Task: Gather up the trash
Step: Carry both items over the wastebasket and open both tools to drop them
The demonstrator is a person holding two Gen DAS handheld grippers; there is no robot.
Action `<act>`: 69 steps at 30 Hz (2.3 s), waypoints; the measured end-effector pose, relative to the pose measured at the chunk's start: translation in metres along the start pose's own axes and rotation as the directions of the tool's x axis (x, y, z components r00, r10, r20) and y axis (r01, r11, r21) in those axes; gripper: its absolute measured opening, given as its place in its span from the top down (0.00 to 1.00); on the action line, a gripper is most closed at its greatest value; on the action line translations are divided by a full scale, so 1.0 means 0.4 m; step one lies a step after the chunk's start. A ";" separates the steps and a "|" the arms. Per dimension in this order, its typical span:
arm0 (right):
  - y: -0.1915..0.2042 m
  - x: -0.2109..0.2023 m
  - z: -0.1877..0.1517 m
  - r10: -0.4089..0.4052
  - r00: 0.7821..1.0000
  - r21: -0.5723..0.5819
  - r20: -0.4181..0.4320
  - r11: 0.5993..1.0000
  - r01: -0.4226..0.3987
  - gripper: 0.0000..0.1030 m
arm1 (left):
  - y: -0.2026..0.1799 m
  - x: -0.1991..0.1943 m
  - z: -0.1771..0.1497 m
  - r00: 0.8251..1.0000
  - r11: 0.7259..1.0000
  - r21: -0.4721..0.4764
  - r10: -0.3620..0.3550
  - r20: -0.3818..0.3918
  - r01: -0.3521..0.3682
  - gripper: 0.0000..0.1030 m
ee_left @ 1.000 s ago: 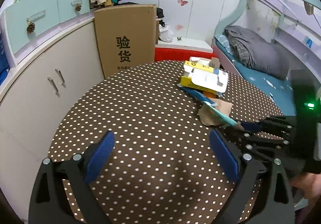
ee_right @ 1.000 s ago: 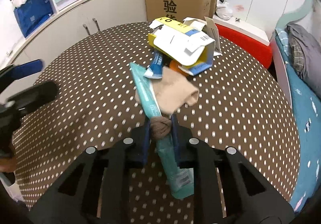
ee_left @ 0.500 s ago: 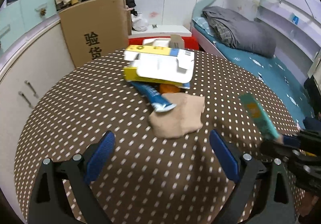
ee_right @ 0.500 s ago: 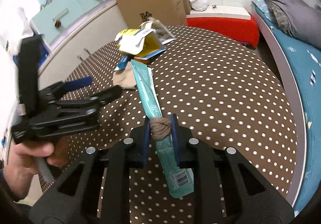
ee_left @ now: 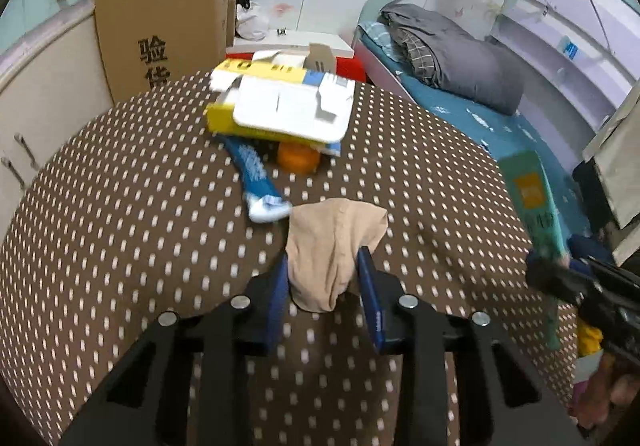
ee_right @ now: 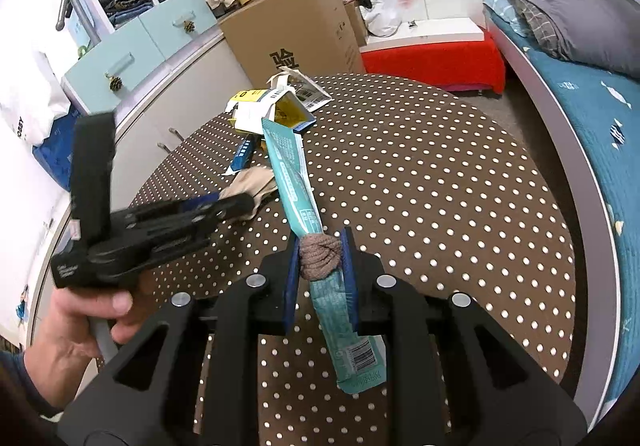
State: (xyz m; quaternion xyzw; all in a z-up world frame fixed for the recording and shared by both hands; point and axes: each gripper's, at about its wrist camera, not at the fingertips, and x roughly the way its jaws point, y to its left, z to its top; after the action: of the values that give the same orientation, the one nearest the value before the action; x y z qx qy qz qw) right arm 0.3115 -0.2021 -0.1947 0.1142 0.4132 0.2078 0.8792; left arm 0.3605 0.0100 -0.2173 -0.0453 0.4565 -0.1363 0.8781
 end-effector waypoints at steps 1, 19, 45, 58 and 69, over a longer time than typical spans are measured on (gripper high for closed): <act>-0.003 -0.006 -0.004 0.000 1.000 0.003 0.003 1.000 0.000 0.81 | 0.001 -0.010 -0.008 1.000 1.000 -0.003 -0.002 0.002 0.002 0.69; -0.063 -0.213 -0.033 -0.054 0.988 0.052 0.145 0.998 0.047 0.81 | -0.170 -0.220 -0.027 0.988 0.990 0.137 -0.052 0.147 0.032 0.69; -0.555 -0.389 -0.265 -0.319 0.943 0.517 0.094 0.825 0.228 0.81 | -0.632 -0.154 -0.037 0.970 0.889 0.420 -0.233 0.072 0.182 0.69; -0.742 -0.230 -0.364 -0.290 0.955 0.630 -0.053 0.733 0.258 0.61 | -0.784 -0.009 -0.081 0.974 0.849 0.480 -0.221 -0.057 0.221 0.69; -0.782 -0.325 -0.415 -0.345 0.938 0.702 -0.010 0.665 0.253 0.29 | -0.921 0.166 -0.138 0.963 0.809 0.529 -0.168 -0.212 0.257 0.68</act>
State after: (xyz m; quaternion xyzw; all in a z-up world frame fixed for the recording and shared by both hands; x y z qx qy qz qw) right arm 0.1933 -0.5347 -0.3279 0.3783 0.4184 -0.1171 0.8174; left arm 0.2791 -0.3592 -0.2263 0.1693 0.4564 -0.3627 0.7946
